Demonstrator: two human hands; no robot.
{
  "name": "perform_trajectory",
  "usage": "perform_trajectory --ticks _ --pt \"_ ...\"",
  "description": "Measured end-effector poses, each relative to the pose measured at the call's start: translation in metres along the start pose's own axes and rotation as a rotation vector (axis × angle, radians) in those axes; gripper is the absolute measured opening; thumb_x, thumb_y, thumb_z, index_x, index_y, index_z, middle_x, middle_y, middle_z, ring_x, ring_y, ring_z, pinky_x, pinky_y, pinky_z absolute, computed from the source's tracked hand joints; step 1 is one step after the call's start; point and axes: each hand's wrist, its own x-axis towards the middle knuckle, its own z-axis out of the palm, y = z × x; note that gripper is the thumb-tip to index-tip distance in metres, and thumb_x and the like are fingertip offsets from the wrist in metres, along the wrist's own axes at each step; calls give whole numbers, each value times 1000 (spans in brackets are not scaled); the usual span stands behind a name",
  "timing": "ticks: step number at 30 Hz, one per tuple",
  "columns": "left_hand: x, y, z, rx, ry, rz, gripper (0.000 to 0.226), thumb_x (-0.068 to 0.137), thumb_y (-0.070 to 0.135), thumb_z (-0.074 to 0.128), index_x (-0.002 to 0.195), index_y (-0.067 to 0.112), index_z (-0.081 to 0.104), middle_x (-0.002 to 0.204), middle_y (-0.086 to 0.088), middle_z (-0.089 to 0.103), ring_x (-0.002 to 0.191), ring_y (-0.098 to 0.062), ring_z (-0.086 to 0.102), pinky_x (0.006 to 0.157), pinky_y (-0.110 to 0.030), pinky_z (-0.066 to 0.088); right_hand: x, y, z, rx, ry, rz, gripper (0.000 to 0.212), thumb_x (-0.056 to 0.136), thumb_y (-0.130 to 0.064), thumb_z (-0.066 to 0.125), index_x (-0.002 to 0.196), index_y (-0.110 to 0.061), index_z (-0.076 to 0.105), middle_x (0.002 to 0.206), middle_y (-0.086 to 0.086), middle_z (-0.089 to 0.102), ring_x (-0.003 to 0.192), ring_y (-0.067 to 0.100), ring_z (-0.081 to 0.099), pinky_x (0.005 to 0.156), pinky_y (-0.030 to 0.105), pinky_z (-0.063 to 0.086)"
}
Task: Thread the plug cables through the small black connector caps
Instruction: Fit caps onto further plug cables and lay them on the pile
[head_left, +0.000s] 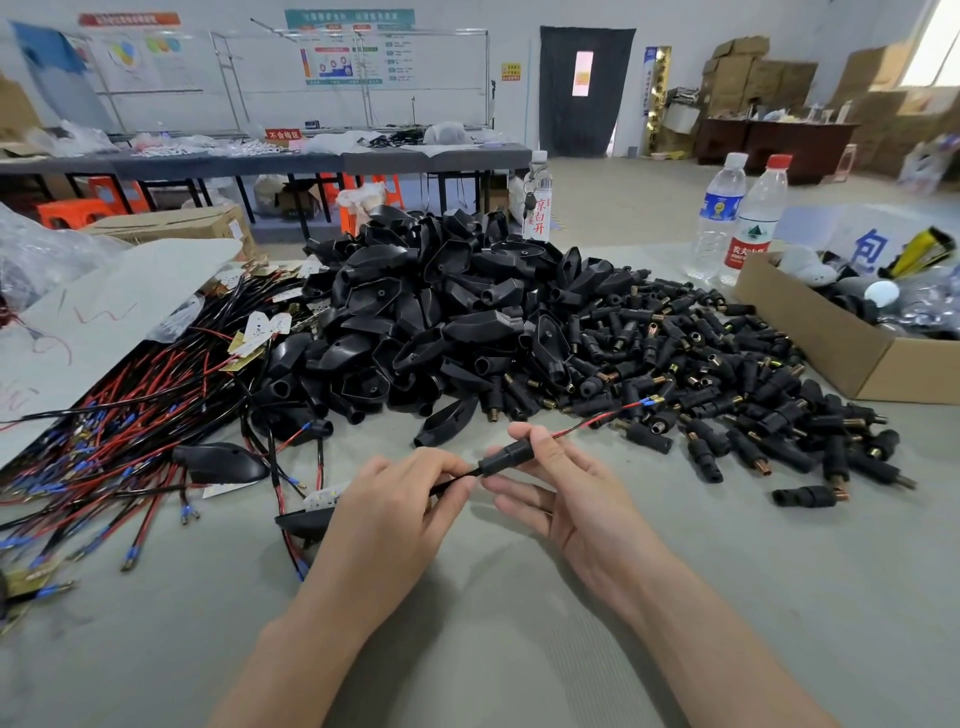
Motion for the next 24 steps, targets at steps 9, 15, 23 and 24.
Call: perform_trajectory --ticks 9,15,23,24 --pt "3 -11 8 120 36 115 20 95 34 54 87 21 67 79 15 64 71 -10 56 83 -28 38 2 4 4 -78 9 -18 28 89 -39 65 109 -22 74 113 11 74 97 26 74 71 27 59" --pt "3 -14 4 120 -6 71 21 94 38 54 91 24 70 85 18 67 77 -9 59 88 -26 37 3 0 1 -110 37 -96 30 89 -39 63 111 -20 73 108 9 76 99 25 74 74 25 59" --pt "3 -10 7 132 -1 134 21 93 34 54 88 20 69 83 14 65 78 -12 58 85 -28 38 4 7 5 -98 -1 -51 34 87 -37 64 112 -14 71 109 13 75 96 26 74 71 24 58" --pt "3 -10 7 126 -1 132 21 93 35 55 89 20 69 84 14 66 79 -11 58 86 -27 37 4 6 5 -109 2 -60 33 87 -37 65 111 -15 72 108 13 75 96 26 74 71 24 58"
